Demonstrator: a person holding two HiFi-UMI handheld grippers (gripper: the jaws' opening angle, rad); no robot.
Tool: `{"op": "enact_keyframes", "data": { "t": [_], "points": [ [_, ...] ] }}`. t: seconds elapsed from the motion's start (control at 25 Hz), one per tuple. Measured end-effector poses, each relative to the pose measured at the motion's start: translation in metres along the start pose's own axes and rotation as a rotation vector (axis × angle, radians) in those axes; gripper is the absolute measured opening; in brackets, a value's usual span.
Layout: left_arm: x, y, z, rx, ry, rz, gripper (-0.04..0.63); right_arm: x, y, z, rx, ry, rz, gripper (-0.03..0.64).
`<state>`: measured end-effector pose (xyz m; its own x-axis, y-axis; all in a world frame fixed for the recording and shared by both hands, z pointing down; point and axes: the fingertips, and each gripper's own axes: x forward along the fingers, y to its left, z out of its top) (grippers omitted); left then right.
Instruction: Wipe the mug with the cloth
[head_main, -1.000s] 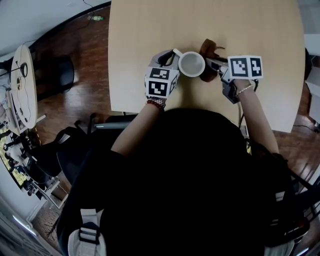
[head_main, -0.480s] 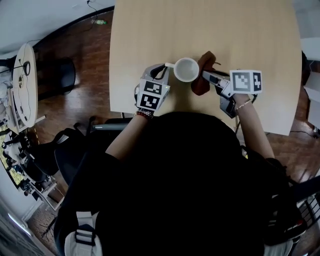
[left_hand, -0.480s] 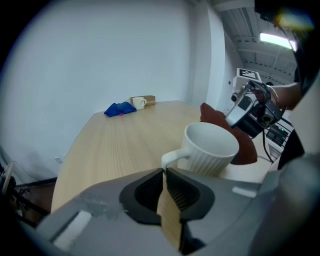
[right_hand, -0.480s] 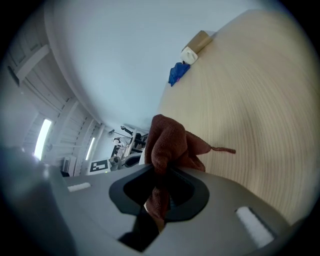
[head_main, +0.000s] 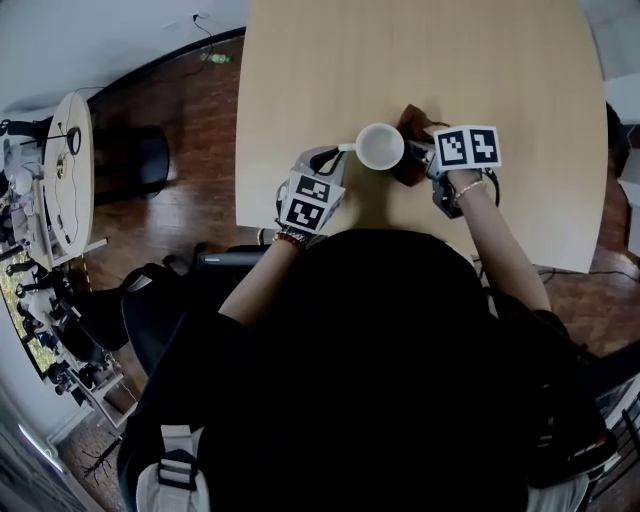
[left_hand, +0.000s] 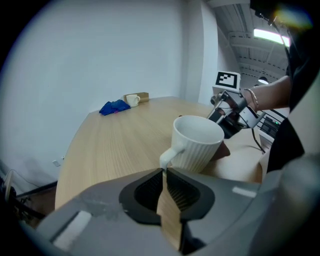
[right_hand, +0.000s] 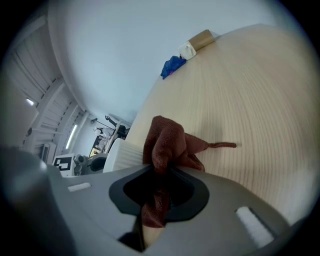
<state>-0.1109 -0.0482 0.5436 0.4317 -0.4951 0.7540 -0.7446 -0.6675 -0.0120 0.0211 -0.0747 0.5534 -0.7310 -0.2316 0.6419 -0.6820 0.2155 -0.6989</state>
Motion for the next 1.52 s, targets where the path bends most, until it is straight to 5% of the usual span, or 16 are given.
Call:
{"op": "enact_keyframes", "data": {
  "t": [0.16,0.52,0.8,0.92,1.08,1.52],
  "points": [
    [-0.005,0.003,-0.006,0.084,0.026,-0.058,0.032,0.003,0.007,0.013,0.000,-0.038,0.014,0.057],
    [-0.011,-0.024,-0.016,0.228,0.113,-0.141,0.029,-0.047,0.050,0.005,0.039,-0.113,0.284,0.057],
    [-0.005,-0.035,-0.014,0.319,0.126,-0.124,0.017,-0.027,0.021,-0.005,-0.014,-0.045,0.146,0.057],
    [-0.001,-0.041,-0.013,0.325,0.128,-0.114,0.014,-0.010,-0.003,-0.016,-0.060,0.017,0.041,0.057],
    [0.003,-0.045,-0.014,0.326,0.126,-0.104,0.008,-0.007,-0.010,-0.014,-0.068,0.017,0.010,0.057],
    [0.016,-0.076,-0.002,0.332,0.089,-0.196,0.006,-0.049,0.038,-0.004,0.074,-0.130,0.215,0.058]
  ]
}}
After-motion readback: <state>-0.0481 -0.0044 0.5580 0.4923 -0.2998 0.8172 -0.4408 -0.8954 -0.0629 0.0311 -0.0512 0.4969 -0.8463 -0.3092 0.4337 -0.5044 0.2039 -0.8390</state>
